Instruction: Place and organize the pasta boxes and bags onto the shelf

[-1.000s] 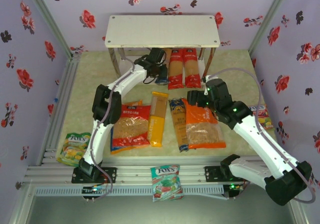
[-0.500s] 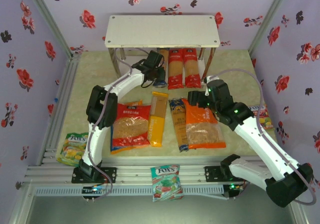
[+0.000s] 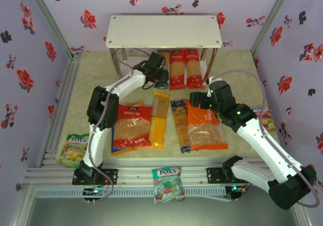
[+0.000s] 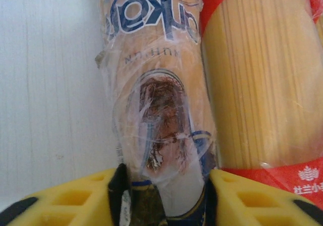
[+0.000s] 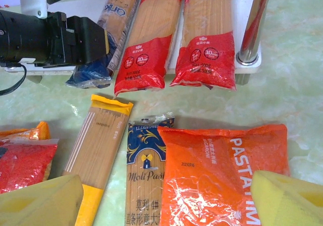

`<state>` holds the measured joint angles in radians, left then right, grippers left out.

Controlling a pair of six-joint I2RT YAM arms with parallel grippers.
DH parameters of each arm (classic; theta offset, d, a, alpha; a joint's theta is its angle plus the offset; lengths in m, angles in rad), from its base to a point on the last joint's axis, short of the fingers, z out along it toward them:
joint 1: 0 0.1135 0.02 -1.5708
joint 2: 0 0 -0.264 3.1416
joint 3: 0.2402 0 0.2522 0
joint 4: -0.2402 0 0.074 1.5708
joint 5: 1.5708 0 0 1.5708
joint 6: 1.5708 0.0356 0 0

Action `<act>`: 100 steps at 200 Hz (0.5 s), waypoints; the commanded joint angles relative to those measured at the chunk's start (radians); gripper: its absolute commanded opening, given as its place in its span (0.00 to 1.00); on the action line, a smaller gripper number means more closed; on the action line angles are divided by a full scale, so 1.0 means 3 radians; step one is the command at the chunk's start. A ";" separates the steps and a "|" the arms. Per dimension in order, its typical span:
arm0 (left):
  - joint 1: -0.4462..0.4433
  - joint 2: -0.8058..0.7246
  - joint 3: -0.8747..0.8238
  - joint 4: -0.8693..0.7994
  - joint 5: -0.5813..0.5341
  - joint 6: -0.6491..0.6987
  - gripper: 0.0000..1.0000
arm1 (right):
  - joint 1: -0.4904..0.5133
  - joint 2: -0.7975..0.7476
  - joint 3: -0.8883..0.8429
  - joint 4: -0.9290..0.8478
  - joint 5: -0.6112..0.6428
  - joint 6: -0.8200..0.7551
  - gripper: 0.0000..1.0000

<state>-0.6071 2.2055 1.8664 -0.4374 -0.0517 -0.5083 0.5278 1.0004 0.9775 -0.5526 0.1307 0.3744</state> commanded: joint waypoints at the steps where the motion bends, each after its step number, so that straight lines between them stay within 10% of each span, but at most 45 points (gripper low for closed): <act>1: -0.0016 -0.0132 -0.0150 0.0113 -0.0033 0.0031 0.52 | -0.0026 -0.0025 -0.0050 -0.0015 -0.0029 -0.0011 0.87; 100: -0.0039 -0.1132 -0.1177 0.1324 0.0080 0.0368 0.71 | -0.0026 0.0026 -0.0154 -0.0086 -0.0502 -0.0056 0.87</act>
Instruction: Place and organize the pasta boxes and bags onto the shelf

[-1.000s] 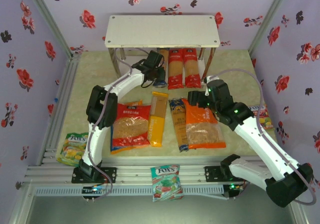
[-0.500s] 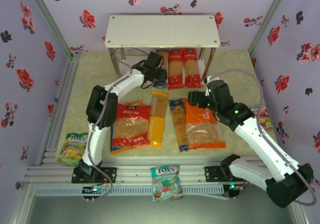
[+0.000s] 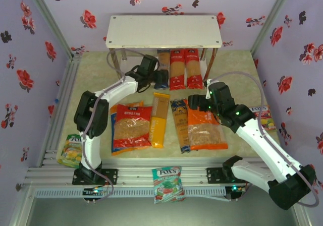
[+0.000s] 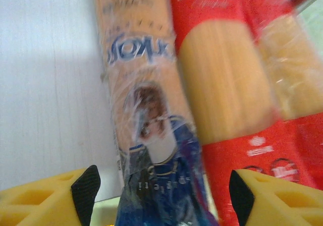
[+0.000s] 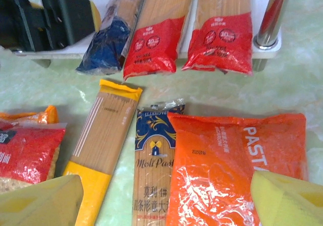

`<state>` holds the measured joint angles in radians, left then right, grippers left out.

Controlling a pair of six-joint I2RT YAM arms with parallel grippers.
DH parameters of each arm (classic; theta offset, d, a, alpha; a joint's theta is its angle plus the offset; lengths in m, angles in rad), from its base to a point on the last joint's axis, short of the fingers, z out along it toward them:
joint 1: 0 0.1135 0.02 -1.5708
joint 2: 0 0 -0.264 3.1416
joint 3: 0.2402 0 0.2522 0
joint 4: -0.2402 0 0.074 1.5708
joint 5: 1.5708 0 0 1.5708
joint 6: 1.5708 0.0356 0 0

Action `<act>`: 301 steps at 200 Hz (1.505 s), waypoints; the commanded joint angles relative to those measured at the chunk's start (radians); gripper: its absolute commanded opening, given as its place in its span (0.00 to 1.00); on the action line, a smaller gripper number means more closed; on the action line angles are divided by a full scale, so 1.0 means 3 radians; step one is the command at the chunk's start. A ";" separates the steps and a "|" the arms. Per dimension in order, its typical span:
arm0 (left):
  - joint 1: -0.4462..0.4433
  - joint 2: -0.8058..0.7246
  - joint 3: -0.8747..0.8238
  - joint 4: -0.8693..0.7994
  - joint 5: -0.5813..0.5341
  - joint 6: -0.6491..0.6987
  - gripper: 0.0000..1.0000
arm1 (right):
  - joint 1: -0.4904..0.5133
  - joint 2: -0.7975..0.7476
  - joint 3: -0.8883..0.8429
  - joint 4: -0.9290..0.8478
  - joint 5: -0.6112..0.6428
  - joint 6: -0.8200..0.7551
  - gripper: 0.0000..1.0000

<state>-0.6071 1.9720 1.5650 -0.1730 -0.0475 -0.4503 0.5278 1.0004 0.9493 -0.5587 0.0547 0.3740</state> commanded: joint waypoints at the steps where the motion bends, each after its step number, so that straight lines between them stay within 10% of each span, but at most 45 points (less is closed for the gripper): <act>1: -0.0043 -0.0367 -0.0181 0.0443 0.0066 0.0178 0.71 | -0.0026 0.0030 -0.0063 -0.0065 -0.0262 -0.0058 0.87; 50: -0.0439 -0.1240 -0.1111 0.0305 -0.0152 0.0248 0.61 | 0.0113 0.0279 -0.0431 0.0318 -0.0953 0.0267 0.81; 124: -0.0798 -0.2130 -0.2257 -0.0062 -0.0363 -0.0212 0.60 | 0.0847 0.1144 -0.0554 0.0889 -0.0822 0.0623 0.81; 301: -0.0959 -0.2313 -0.2548 -0.0075 -0.0351 -0.0360 0.62 | 0.0542 0.1746 -0.0435 0.0057 0.0066 0.0560 0.84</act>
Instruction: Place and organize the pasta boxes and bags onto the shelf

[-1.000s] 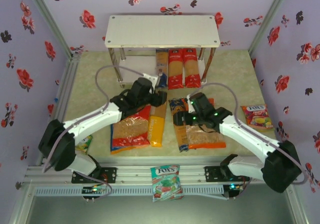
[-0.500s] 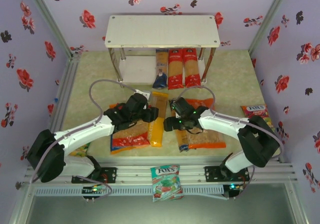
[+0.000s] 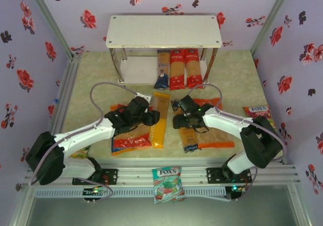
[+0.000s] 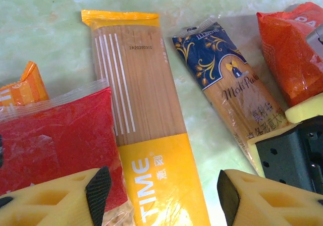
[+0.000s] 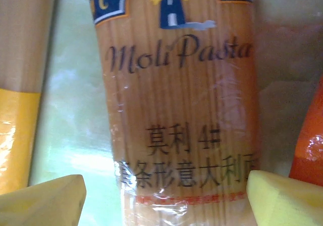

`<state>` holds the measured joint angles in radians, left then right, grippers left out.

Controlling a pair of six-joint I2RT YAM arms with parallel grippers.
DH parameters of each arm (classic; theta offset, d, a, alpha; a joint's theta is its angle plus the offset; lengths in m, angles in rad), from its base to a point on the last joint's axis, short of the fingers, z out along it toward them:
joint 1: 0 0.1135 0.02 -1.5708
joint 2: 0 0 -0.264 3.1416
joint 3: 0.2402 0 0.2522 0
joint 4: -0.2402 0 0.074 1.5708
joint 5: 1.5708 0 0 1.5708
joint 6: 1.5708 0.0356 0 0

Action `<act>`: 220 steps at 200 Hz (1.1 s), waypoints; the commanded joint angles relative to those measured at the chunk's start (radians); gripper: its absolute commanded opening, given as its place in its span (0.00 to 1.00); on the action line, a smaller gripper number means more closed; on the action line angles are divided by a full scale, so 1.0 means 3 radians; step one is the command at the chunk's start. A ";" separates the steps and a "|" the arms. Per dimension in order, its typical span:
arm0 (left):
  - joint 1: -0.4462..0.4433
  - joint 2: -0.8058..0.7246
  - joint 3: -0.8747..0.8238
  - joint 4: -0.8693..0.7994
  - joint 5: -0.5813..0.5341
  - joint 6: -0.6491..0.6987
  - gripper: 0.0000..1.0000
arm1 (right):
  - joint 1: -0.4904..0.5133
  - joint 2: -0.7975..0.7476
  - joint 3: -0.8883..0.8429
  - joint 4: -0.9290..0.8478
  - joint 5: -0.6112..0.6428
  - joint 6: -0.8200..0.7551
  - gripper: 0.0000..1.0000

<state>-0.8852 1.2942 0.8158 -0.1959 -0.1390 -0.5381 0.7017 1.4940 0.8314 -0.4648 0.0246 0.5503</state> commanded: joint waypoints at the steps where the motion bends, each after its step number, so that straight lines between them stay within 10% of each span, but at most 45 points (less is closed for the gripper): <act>1: -0.0031 -0.0051 -0.0050 0.0002 -0.0042 -0.0068 0.62 | -0.0038 0.0102 -0.0047 -0.0256 0.0162 -0.0026 0.84; 111: -0.0135 0.0009 0.0041 -0.0158 0.0013 -0.0090 0.65 | 0.0124 0.0233 -0.0225 0.1115 -0.1396 0.0682 0.82; 184: -0.0639 0.0542 0.0576 -0.0554 -0.0149 -0.0115 0.67 | -0.0236 -0.0943 0.0159 -0.0708 0.0419 -0.0067 0.85; 220: -0.0843 0.1144 0.0988 -0.0666 -0.0055 -0.0149 0.69 | -0.0426 -0.1282 0.0202 -0.0843 0.0483 -0.0207 0.86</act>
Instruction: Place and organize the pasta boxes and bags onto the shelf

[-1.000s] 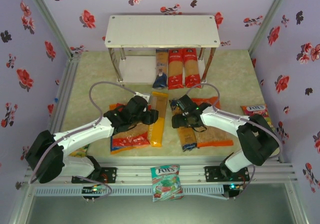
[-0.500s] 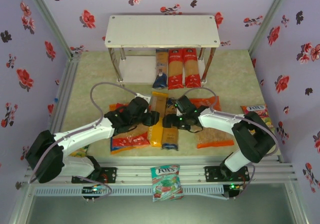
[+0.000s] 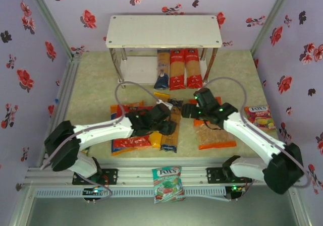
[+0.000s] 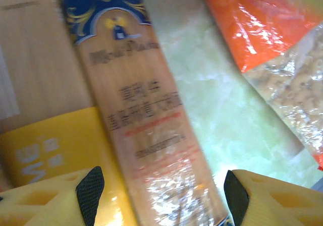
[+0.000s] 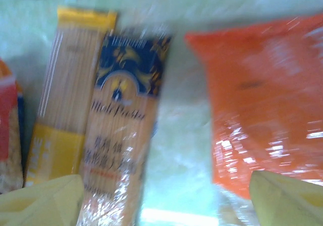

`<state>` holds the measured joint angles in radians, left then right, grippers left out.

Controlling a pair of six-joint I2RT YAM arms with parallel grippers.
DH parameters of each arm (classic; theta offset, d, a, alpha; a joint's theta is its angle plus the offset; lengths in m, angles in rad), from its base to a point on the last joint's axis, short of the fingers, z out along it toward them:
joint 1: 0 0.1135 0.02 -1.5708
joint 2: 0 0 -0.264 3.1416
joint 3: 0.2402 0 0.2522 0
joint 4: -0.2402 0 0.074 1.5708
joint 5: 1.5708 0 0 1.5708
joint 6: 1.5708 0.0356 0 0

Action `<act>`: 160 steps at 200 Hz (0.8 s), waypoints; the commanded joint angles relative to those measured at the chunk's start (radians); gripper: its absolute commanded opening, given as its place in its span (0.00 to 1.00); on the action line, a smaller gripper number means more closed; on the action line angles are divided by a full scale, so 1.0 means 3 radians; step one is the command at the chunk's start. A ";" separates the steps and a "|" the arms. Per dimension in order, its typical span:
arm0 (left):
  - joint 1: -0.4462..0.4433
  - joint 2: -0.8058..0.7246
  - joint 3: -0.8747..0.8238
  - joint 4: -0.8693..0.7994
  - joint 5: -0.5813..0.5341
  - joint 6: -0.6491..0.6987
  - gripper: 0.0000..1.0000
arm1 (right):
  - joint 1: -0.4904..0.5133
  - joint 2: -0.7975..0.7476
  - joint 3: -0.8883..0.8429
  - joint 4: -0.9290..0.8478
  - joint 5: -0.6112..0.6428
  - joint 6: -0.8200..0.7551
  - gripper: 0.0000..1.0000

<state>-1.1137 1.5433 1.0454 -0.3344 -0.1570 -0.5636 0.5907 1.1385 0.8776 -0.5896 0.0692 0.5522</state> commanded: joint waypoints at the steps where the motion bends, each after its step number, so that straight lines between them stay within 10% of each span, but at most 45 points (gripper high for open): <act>1: -0.0081 0.0328 0.0225 -0.0204 0.0011 -0.0066 0.69 | -0.0057 -0.0103 0.0049 -0.0430 0.0338 -0.0214 0.86; 160: -0.0035 0.0950 0.0345 -0.0588 0.0327 -0.0435 0.89 | -0.0119 -0.0520 0.0048 -0.0326 0.0317 -0.0327 0.90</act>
<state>-1.1339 1.8076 1.1370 -0.4259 -0.0555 -0.6643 0.5629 1.0058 0.8841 -0.6838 0.1410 0.4706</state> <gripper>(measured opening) 0.887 0.896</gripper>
